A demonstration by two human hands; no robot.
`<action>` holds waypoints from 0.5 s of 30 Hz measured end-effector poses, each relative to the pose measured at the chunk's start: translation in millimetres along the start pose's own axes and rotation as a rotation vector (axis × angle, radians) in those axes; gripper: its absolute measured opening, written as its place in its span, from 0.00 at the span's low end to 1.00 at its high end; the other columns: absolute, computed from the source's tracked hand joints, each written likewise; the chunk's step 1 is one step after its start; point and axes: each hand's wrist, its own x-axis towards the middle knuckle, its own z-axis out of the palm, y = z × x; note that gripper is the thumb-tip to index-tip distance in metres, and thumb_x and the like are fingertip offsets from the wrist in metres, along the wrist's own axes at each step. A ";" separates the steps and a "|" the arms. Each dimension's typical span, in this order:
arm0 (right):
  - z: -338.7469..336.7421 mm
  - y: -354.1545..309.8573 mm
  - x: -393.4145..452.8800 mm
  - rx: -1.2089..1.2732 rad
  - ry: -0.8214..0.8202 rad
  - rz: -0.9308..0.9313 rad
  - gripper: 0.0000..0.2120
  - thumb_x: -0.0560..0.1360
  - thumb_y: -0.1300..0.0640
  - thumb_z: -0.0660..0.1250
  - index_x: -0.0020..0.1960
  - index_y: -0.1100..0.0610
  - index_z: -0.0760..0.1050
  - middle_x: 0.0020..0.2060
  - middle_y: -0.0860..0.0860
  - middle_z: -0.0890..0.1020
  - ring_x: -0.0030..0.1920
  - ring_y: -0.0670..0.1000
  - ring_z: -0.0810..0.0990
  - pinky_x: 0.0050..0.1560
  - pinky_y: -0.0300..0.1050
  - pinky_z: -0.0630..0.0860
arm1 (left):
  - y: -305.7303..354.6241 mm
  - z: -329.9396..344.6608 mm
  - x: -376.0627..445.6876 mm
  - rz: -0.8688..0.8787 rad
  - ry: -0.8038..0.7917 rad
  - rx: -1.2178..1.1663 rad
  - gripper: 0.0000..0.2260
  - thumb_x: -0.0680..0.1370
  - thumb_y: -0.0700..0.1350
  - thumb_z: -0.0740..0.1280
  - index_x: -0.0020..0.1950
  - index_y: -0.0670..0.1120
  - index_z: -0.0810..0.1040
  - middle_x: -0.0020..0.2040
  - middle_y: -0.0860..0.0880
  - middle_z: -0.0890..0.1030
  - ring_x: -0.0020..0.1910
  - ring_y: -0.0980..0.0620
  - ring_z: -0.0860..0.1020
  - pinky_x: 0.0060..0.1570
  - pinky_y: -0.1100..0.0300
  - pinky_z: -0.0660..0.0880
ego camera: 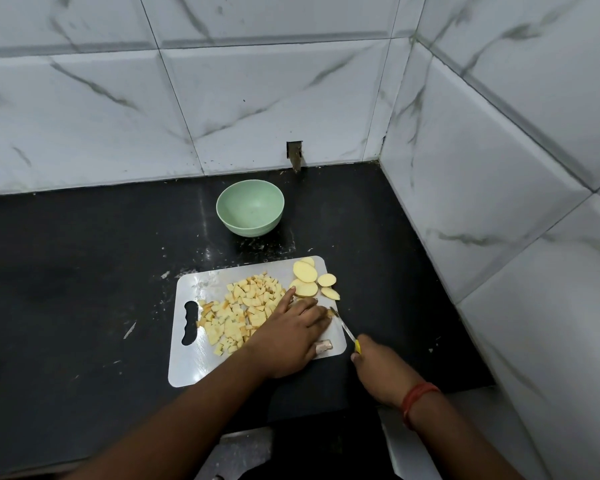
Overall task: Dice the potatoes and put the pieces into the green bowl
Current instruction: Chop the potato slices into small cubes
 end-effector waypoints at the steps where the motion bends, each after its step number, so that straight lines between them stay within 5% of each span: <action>1: 0.7 -2.3 -0.7 -0.009 -0.013 0.004 0.05 0.83 0.55 0.55 0.51 0.56 0.62 0.55 0.59 0.78 0.54 0.57 0.78 0.46 0.43 0.67 | -1.0 0.4 -0.9 0.003 0.006 0.001 0.25 0.84 0.59 0.53 0.76 0.48 0.71 0.72 0.49 0.73 0.75 0.46 0.66 0.78 0.38 0.49; 6: 5.6 -9.7 -1.2 -0.033 -0.033 0.022 0.04 0.82 0.56 0.55 0.51 0.56 0.62 0.54 0.59 0.78 0.48 0.55 0.76 0.45 0.42 0.66 | -5.1 3.7 -5.1 0.040 0.041 -0.002 0.26 0.84 0.59 0.53 0.76 0.47 0.70 0.71 0.48 0.74 0.73 0.46 0.68 0.78 0.39 0.54; 15: 12.3 -11.6 3.4 -0.012 -0.014 0.040 0.04 0.82 0.57 0.54 0.50 0.56 0.62 0.38 0.50 0.70 0.39 0.49 0.72 0.43 0.43 0.66 | 2.5 9.9 -4.0 0.023 0.109 0.051 0.26 0.83 0.59 0.55 0.74 0.45 0.73 0.67 0.48 0.76 0.69 0.46 0.71 0.77 0.39 0.59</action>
